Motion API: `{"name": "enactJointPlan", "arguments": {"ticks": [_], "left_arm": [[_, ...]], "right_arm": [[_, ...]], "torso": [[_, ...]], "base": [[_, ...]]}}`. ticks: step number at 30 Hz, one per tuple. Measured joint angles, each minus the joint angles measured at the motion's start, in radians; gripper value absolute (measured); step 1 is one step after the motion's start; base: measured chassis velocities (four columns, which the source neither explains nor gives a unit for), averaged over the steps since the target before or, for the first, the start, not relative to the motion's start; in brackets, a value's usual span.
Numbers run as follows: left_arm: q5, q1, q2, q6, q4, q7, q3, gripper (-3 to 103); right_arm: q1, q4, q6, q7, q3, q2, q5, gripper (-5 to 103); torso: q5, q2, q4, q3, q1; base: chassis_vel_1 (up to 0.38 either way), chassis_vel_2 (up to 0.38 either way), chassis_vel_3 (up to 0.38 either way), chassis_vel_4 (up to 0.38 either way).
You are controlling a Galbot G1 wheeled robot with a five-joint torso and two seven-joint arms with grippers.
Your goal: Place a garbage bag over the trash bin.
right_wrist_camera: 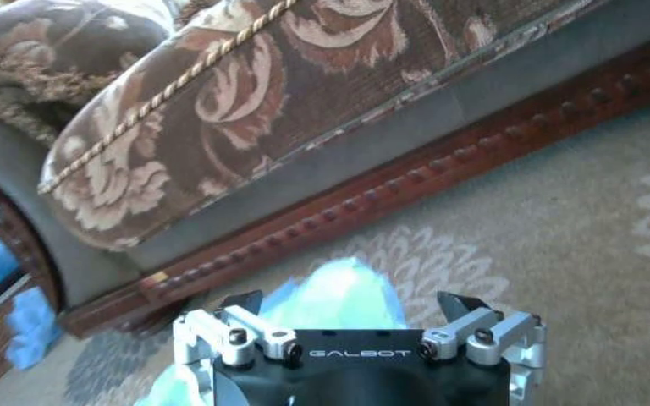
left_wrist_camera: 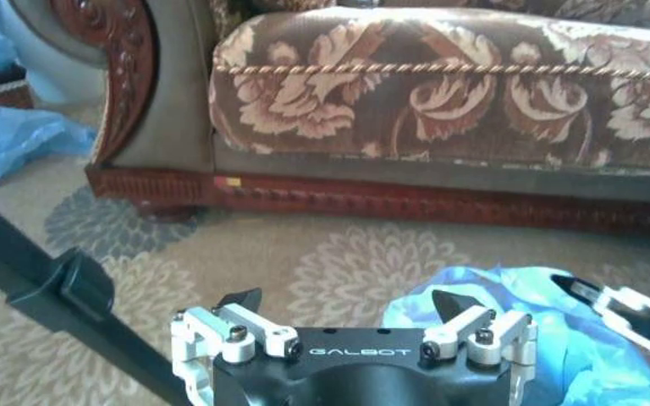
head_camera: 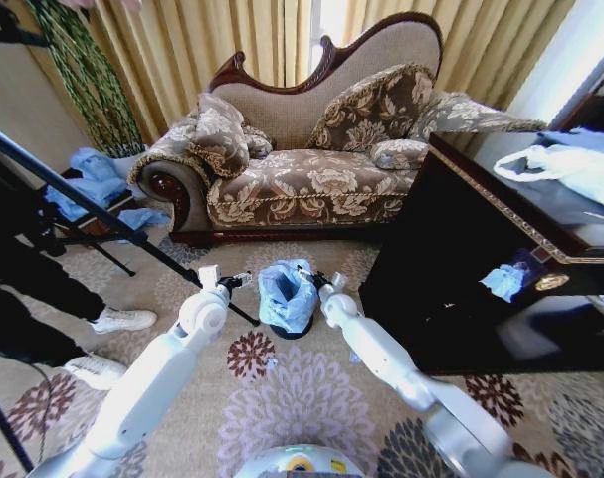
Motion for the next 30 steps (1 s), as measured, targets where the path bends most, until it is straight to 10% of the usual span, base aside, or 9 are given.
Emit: {"name": "enactJointPlan", "arguments": {"ticks": [30], "left_arm": [[0.09, -0.041, -0.05, -0.087, 0.087, 0.049, 0.009, 100]], "right_arm": [[0.061, -0.115, -0.053, 0.009, -0.024, 0.039, -0.007, 9]], "torso": [[0.0003, 0.0, -0.0002, 0.0, 0.0]], "base": [[0.0, 0.0, 0.0, 0.0]]}}
